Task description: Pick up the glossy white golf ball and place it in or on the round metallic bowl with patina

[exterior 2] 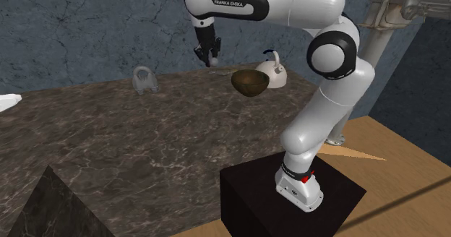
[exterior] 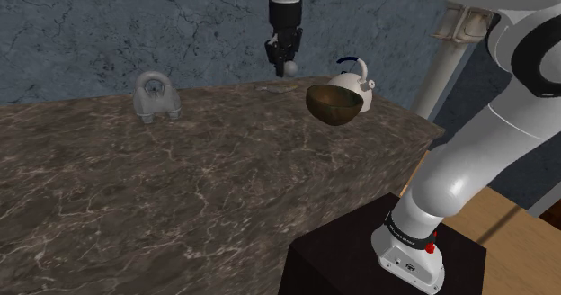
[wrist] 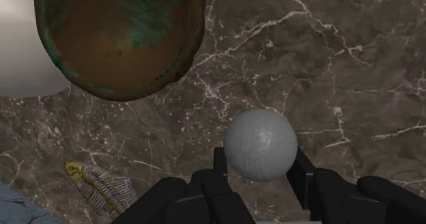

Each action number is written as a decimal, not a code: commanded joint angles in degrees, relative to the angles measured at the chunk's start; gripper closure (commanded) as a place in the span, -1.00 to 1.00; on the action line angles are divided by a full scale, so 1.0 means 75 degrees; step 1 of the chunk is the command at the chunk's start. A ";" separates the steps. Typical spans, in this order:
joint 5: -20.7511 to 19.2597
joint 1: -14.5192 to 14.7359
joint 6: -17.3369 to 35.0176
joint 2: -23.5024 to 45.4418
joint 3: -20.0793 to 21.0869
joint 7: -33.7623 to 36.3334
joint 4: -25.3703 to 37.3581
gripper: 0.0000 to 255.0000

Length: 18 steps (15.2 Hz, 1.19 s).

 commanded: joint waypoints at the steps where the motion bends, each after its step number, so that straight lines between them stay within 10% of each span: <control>1: 0.0078 -0.0097 0.0048 -0.0461 -0.0268 -0.0396 -0.0438 1.00; 7: 0.0098 -0.0237 0.0114 -0.1274 -0.0809 -0.1103 -0.1209 1.00; 8: 0.0098 -0.0237 0.0114 -0.1274 -0.0809 -0.1103 -0.1209 -1.00; 18: 0.0823 -0.0181 0.1409 -0.3613 -0.1267 -0.0636 -0.4417 -1.00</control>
